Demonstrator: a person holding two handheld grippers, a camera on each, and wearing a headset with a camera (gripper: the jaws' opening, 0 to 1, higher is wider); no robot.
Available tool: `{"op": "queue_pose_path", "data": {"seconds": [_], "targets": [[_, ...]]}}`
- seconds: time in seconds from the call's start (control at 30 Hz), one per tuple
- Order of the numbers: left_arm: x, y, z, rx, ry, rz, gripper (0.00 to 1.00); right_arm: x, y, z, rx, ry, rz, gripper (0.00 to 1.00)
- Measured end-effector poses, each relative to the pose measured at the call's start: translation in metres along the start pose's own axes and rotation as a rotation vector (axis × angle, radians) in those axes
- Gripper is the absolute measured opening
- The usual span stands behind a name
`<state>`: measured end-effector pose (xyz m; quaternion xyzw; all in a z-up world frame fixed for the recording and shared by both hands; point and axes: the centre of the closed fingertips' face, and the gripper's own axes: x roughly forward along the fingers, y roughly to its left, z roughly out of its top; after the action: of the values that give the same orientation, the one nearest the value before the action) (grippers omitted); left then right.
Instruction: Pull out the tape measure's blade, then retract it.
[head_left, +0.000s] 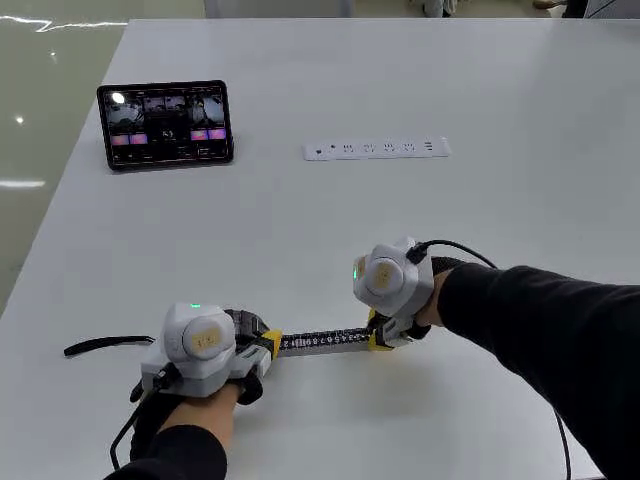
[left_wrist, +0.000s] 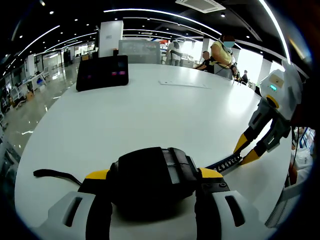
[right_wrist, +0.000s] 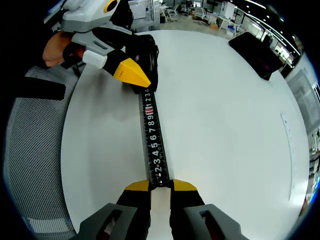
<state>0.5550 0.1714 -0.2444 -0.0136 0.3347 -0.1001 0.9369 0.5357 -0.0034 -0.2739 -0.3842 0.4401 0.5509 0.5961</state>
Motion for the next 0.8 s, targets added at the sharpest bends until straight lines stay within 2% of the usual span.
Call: {"op": "queue_pose_path", "data": {"seconds": [0.8], "targets": [[0.000,-0.001,-0.003,0.003,0.004,0.001,0.64,0.005,0.002,0.011,0.022,-0.005,-0.002,0.10]]}}
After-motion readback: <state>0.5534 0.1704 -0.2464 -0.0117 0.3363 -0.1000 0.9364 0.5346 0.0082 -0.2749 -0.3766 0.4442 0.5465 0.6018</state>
